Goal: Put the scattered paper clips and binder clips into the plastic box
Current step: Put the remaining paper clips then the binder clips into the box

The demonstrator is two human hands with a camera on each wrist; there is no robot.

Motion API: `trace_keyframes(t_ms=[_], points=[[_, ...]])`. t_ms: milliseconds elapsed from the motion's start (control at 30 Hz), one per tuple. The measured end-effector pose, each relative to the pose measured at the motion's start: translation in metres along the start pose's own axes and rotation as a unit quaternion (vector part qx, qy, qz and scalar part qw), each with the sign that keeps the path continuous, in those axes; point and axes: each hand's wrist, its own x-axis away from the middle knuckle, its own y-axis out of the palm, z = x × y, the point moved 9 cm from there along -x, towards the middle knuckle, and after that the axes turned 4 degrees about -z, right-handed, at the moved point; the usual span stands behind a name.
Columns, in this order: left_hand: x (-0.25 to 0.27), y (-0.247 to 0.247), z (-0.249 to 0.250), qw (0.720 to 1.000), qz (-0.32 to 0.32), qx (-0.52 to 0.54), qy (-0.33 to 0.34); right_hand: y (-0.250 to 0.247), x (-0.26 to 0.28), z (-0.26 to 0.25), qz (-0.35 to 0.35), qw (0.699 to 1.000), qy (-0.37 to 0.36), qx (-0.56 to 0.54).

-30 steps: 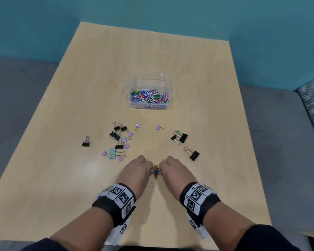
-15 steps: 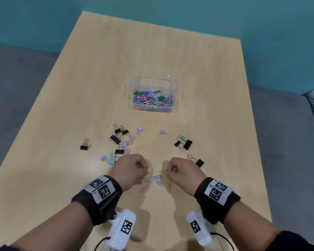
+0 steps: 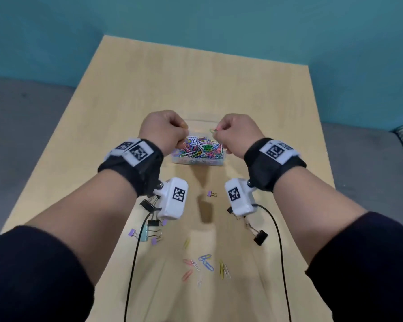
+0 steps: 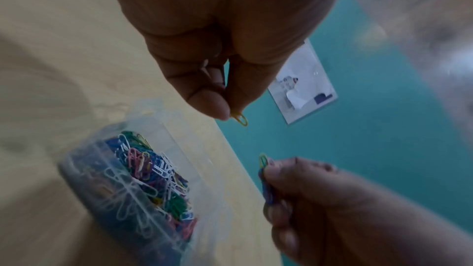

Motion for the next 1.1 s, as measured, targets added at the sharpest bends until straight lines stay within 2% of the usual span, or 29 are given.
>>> trace_keyframes(t_ms=[100,167,267,333,433,500,633,700,733,767,800,867,900,967,1100], points=[[-0.008,0.015,0.001,0.99,-0.057,-0.131,0.011,0.01,-0.01,0.004,-0.045,0.99,0.021,0.132],[0.0,0.009,-0.002,0.978,-0.046,-0.201,0.034,0.004,0.001,0.011,-0.026,0.975,0.013,0.221],[0.041,-0.002,-0.011,0.972,-0.012,-0.225,0.073,0.01,0.05,0.029,-0.018,0.974,-0.02,0.225],[0.088,0.011,-0.035,0.959,-0.051,-0.263,0.086,0.037,0.094,0.053,-0.081,0.968,-0.02,0.235],[0.161,0.052,-0.084,0.922,-0.178,-0.317,0.133,0.089,0.163,0.086,-0.196,0.935,-0.04,0.293],[0.191,0.072,-0.114,0.889,-0.224,-0.369,0.154,0.114,0.196,0.094,-0.221,0.908,-0.075,0.347],[0.216,0.091,-0.129,0.823,-0.217,-0.473,0.229,0.138,0.228,0.091,-0.166,0.897,-0.133,0.387],[0.228,0.097,-0.13,0.791,-0.227,-0.491,0.286,0.147,0.239,0.089,-0.167,0.889,-0.16,0.396],[0.233,0.096,-0.13,0.785,-0.232,-0.487,0.304,0.149,0.245,0.089,-0.171,0.89,-0.168,0.388],[0.236,0.092,-0.13,0.794,-0.233,-0.474,0.302,0.147,0.249,0.09,-0.171,0.899,-0.164,0.368],[0.237,0.085,-0.129,0.818,-0.224,-0.448,0.284,0.142,0.252,0.094,-0.16,0.915,-0.146,0.339],[0.232,0.066,-0.133,0.882,-0.183,-0.383,0.205,0.125,0.254,0.112,-0.124,0.949,-0.066,0.284],[0.229,0.059,-0.14,0.902,-0.175,-0.365,0.153,0.118,0.256,0.121,-0.105,0.959,-0.022,0.262],[0.23,0.059,-0.151,0.911,-0.18,-0.358,0.096,0.113,0.259,0.132,-0.079,0.969,0.027,0.232],[0.227,0.076,-0.154,0.905,-0.17,-0.378,0.094,0.125,0.255,0.13,-0.052,0.978,0.044,0.2]])
